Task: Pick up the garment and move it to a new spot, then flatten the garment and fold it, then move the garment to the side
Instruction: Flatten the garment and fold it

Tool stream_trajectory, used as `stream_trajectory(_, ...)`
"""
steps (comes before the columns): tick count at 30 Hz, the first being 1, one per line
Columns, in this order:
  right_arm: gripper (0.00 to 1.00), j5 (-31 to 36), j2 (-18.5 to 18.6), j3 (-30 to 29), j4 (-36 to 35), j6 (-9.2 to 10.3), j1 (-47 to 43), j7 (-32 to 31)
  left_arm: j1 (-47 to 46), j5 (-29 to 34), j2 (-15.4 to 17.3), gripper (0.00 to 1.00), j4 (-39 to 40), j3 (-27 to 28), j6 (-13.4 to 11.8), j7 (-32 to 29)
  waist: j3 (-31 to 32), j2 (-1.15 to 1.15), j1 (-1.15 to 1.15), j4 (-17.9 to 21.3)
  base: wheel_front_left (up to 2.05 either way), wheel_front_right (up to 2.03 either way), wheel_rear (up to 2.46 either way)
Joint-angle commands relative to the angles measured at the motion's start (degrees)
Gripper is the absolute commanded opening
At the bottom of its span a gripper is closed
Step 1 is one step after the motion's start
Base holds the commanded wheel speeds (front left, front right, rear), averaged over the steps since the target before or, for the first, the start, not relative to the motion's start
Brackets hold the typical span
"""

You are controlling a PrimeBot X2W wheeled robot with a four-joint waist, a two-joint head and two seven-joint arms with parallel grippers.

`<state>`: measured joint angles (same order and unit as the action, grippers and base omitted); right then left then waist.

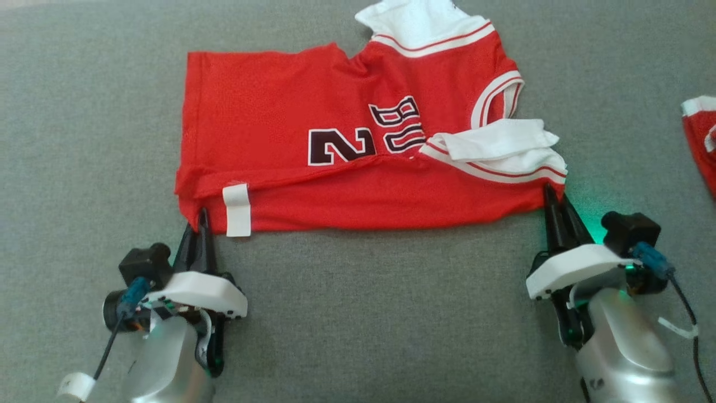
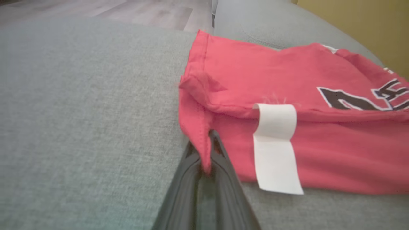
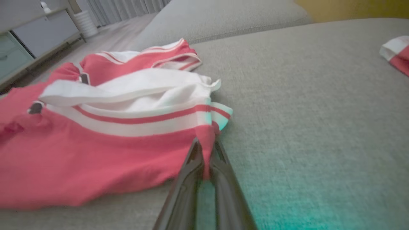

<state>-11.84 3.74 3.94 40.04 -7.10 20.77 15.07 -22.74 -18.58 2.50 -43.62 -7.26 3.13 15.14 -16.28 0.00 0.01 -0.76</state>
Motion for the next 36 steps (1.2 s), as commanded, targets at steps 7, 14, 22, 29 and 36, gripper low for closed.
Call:
stream_trajectory(7, 0.00, -6.5, 1.6, 1.7, -4.0, -0.39, 6.9, -0.1, -2.5, 4.5, 2.7, 0.00, 10.3, 7.4, 0.9, -0.1, 7.4, 0.00, -0.01, -0.1, 0.00, 0.00, 0.00)
stream_trajectory(14, 0.00, -12.1, 4.6, 4.4, -2.6, -0.39, 3.7, -1.2, 2.4, 6.1, 3.2, 0.00, 7.3, 9.8, 1.5, -0.1, 14.2, 0.00, -0.01, 0.1, 0.00, 0.00, 0.00)
stream_trajectory(22, 0.00, -16.0, 7.1, 7.4, -4.5, -0.39, -8.8, -4.2, 12.4, 4.0, 0.9, 0.00, 1.4, 10.1, 1.9, -0.1, 13.3, 0.00, -0.01, 0.1, 0.00, 0.00, 0.00)
stream_trajectory(29, 1.00, -14.7, 7.5, 6.2, -7.2, -0.39, -7.9, -4.7, 9.6, 3.5, 0.5, 1.00, 2.1, 9.0, 2.5, -0.1, 9.5, 0.00, -0.01, -0.6, 0.00, 0.00, 0.00)
stream_trajectory(36, 1.00, -8.9, 8.0, 4.9, -11.0, -0.39, 1.4, -8.6, -6.4, 4.4, 5.3, 1.00, -1.1, 5.4, 4.0, -3.9, 4.3, 0.00, -0.01, -2.1, 0.00, 0.00, 0.00)
